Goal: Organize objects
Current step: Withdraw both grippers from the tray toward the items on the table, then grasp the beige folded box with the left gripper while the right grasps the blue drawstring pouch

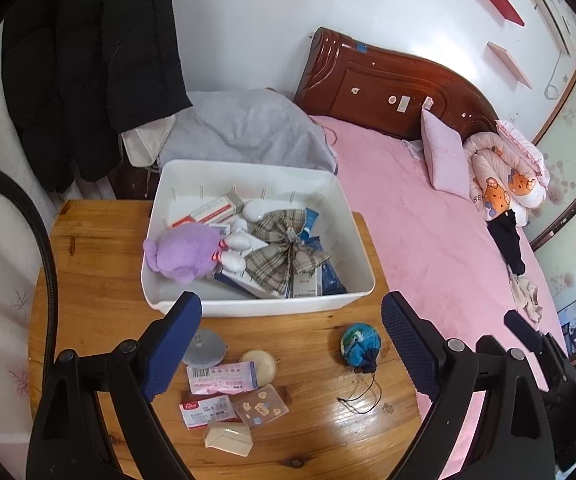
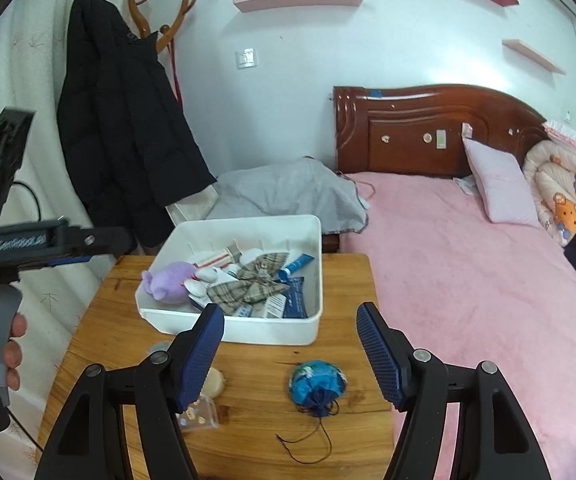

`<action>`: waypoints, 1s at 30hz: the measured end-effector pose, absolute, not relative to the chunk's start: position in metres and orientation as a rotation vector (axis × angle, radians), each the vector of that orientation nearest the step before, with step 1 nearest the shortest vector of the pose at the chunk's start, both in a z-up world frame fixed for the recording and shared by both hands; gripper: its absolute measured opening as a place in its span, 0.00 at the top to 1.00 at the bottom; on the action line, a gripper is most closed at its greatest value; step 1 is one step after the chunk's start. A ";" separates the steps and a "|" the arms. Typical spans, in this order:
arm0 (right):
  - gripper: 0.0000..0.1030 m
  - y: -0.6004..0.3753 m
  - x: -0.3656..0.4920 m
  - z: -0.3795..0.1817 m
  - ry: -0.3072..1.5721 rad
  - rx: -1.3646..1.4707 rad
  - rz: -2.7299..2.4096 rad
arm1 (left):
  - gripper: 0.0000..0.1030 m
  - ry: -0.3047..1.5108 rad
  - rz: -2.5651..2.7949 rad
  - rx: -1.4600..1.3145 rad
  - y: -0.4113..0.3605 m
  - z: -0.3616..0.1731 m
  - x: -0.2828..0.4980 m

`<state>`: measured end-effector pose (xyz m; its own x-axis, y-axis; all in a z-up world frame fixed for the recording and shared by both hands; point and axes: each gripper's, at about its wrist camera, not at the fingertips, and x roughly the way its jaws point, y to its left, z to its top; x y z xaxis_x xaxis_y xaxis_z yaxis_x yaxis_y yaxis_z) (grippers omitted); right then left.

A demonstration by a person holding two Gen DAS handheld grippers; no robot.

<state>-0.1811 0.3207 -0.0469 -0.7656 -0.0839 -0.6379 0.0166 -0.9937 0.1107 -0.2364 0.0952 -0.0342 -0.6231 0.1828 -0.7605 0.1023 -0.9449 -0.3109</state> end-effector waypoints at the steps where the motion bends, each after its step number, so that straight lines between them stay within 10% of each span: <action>1: 0.23 0.325 -0.181 -0.051 -0.161 1.068 -2.902 | 0.10 -0.506 2.743 -1.359 0.094 -0.040 -0.234; 21: 0.22 0.353 -0.197 -0.164 -0.199 1.409 -2.819 | 0.10 -0.864 2.467 -1.904 0.074 -0.187 -0.184; 30: 0.22 0.348 -0.209 -0.205 -0.129 1.468 -2.756 | 0.09 -0.561 2.443 -1.930 0.109 -0.211 -0.184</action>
<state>-0.2087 0.3477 -0.2046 -0.5588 -0.0533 -0.8276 -0.0243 -0.9965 0.0806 -0.1836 0.1088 -0.2108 -0.2558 0.1993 -0.9460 0.2331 -0.9369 -0.2604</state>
